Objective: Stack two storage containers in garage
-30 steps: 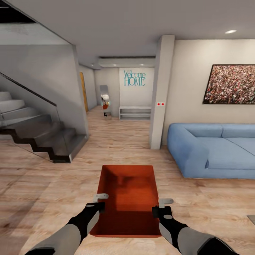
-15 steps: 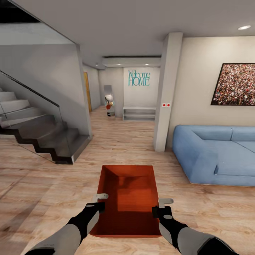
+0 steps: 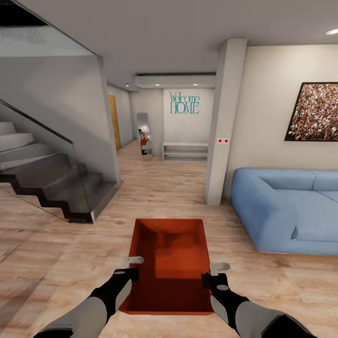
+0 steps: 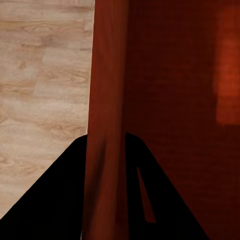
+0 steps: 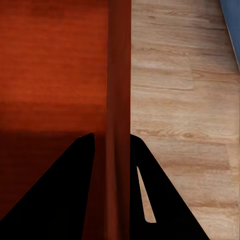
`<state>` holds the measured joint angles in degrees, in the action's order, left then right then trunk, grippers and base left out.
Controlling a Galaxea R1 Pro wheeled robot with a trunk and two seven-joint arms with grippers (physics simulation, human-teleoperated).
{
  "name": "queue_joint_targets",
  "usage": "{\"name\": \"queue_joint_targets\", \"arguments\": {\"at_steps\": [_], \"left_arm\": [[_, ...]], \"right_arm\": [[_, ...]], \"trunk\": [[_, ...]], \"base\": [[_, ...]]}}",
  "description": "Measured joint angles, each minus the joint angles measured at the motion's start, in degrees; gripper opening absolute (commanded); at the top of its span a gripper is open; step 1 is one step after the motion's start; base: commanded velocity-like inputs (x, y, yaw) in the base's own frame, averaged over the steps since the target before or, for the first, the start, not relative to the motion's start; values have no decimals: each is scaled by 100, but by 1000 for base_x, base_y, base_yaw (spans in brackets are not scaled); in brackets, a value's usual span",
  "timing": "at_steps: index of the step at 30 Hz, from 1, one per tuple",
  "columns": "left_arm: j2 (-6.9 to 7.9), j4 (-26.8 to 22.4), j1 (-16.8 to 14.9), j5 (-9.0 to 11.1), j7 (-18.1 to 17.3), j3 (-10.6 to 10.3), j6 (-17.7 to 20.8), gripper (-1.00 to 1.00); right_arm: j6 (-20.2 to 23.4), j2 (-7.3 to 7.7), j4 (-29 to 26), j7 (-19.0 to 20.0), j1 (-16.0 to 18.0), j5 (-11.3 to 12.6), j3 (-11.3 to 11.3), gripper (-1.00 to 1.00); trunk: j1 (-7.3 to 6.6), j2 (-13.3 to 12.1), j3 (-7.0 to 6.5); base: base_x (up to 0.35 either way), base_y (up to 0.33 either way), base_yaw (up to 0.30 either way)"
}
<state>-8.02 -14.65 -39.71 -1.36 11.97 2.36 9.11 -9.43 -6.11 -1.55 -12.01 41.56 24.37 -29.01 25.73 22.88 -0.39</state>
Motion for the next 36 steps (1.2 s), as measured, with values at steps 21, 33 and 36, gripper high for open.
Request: {"name": "queue_joint_targets", "arguments": {"at_steps": [21,33,36], "left_arm": [[-9,0,0,4,18,-4,1,-100],[-11,-3,0,-3,17,-1,0,-100],[-11,-1,0,-2,18,1,0,-100]], "right_arm": [[-1,8,2,12,0,7,-4,-100],[-10,9,3,14,0,0,5,-100],[-6,9,3,14,0,-4,8,-100]], "trunk": [[0,0,0],[0,0,0],[0,0,0]], "base": [[322,0,93],[323,0,2],[323,0,0]]}}
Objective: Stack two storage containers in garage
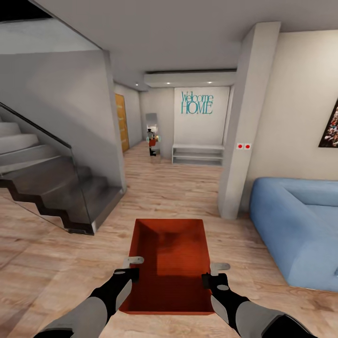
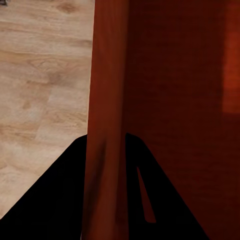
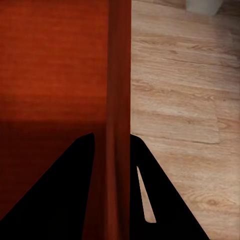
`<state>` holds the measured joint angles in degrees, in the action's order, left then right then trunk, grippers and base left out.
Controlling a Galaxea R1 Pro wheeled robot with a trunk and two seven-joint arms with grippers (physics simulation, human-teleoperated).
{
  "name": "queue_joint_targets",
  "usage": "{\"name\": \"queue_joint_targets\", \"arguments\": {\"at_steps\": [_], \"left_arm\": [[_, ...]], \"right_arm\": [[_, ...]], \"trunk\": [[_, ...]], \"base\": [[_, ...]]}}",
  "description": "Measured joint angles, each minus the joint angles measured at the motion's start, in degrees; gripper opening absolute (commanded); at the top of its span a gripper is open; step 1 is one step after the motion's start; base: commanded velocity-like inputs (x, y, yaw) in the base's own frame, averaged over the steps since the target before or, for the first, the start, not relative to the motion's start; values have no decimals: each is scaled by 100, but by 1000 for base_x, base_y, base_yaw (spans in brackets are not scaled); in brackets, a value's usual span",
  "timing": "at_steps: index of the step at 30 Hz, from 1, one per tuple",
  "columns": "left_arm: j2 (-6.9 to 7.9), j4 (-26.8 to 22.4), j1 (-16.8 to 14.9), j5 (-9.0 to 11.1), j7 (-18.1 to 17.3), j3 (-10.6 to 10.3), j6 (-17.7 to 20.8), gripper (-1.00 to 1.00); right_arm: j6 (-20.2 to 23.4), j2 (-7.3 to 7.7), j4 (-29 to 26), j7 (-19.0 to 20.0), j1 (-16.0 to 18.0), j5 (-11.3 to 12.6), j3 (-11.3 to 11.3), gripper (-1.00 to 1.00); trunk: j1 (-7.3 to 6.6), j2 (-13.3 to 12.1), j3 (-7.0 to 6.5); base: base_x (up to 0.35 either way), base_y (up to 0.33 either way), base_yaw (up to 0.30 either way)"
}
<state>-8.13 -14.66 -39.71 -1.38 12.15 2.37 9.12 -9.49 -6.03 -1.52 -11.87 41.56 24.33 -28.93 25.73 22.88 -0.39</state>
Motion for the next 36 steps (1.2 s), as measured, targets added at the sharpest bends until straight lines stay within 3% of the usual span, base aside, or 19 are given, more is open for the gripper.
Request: {"name": "queue_joint_targets", "arguments": {"at_steps": [36], "left_arm": [[1,-11,-1,-95,-42,66,8,-100]], "right_arm": [[-28,-5,18,17,0,85,-42,-100]], "trunk": [[0,0,0]], "base": [[324,0,0]]}}
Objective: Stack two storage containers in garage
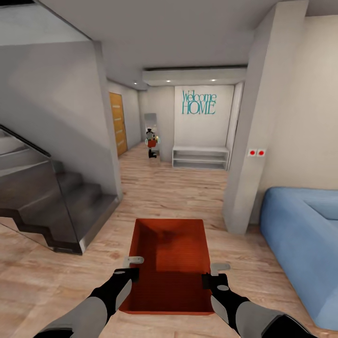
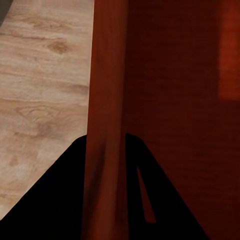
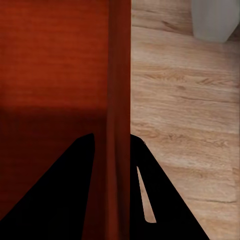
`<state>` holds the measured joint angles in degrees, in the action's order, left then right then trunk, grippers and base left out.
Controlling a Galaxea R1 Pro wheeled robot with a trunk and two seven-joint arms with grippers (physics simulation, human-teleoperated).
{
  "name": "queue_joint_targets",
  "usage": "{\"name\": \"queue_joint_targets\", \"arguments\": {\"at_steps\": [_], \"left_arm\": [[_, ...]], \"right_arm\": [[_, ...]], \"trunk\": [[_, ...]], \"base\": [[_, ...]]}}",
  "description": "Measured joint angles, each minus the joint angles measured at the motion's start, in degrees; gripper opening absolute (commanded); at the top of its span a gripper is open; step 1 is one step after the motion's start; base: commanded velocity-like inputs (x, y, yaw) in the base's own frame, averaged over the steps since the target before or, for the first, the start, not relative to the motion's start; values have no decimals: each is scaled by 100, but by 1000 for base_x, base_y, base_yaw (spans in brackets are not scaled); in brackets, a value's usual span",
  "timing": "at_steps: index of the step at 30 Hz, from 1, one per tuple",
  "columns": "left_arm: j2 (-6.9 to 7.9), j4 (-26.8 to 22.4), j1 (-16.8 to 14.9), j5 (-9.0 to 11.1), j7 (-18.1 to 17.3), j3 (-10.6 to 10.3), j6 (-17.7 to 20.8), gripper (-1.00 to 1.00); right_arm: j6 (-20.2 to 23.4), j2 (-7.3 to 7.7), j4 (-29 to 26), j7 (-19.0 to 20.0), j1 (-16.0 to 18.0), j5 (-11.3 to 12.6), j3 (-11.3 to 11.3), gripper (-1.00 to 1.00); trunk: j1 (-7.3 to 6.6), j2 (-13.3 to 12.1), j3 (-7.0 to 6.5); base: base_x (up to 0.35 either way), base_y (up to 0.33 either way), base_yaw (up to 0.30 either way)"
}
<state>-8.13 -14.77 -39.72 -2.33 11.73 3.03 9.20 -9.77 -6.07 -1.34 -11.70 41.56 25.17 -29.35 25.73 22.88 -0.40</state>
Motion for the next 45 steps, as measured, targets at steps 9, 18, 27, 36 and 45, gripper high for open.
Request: {"name": "queue_joint_targets", "arguments": {"at_steps": [9,18,27,36,45], "left_arm": [[-1,-5,0,-2,1,1,1,-100],[-1,-13,1,-2,1,-3,1,-100],[-4,-11,0,-10,1,1,1,-100],[-2,-15,-1,-9,-1,1,-2,-100],[-1,-16,-1,-8,-1,-1,-2,-100]], "right_arm": [[-4,1,0,1,0,4,-2,-100],[-11,1,-1,2,1,5,2,-100],[-15,2,2,4,0,16,-6,-100],[-14,3,-12,-5,-1,17,-14,-100],[-14,3,-12,-6,-1,14,-12,-100]], "trunk": [[0,0,0],[0,0,0],[0,0,0],[0,0,0],[0,0,0]], "base": [[324,0,0],[324,0,0],[324,0,0],[324,0,0],[324,0,0]]}}
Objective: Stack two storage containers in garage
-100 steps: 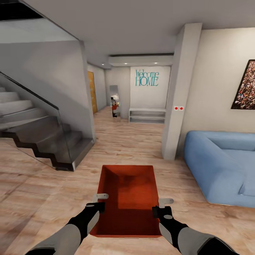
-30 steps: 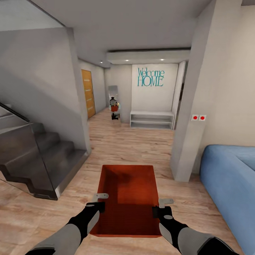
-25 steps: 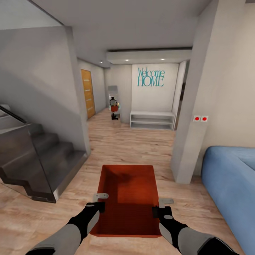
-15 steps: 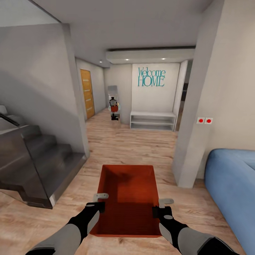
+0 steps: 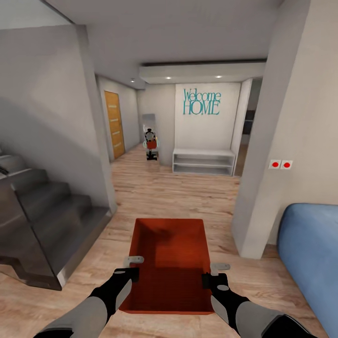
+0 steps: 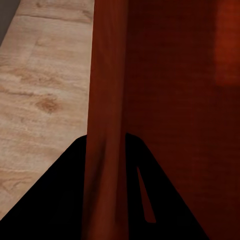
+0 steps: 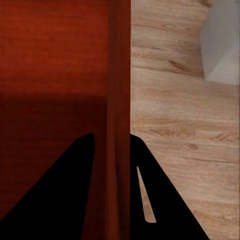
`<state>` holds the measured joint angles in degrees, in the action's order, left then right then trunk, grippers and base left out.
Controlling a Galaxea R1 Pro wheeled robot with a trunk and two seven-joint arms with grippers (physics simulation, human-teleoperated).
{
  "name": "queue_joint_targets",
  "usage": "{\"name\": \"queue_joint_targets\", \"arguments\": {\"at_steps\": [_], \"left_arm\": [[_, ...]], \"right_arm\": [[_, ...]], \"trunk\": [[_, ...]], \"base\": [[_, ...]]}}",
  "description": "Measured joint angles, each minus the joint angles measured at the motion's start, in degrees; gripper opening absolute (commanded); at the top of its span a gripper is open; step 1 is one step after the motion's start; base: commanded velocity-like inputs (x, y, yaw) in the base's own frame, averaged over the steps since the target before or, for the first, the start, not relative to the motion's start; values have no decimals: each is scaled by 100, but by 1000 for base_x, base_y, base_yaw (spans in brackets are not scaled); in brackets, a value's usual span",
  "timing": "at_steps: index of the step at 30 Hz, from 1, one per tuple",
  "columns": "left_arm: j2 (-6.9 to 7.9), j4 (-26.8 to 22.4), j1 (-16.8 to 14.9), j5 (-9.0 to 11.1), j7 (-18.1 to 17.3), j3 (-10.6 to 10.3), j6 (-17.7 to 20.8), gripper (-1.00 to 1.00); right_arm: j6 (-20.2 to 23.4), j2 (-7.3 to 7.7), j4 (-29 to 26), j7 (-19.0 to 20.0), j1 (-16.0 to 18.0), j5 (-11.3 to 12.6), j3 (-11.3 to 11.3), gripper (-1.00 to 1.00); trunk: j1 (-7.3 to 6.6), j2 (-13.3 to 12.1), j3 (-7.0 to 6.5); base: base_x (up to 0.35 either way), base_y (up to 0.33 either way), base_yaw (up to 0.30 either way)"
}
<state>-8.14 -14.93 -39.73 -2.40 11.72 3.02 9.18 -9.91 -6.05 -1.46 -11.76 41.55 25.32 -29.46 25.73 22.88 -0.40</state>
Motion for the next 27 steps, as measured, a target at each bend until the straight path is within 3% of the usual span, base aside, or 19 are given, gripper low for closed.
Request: {"name": "queue_joint_targets", "arguments": {"at_steps": [27], "left_arm": [[0,4,0,-2,0,4,0,-100]], "right_arm": [[1,0,1,0,0,-12,9,-100]], "trunk": [[0,0,0]], "base": [[324,0,0]]}}
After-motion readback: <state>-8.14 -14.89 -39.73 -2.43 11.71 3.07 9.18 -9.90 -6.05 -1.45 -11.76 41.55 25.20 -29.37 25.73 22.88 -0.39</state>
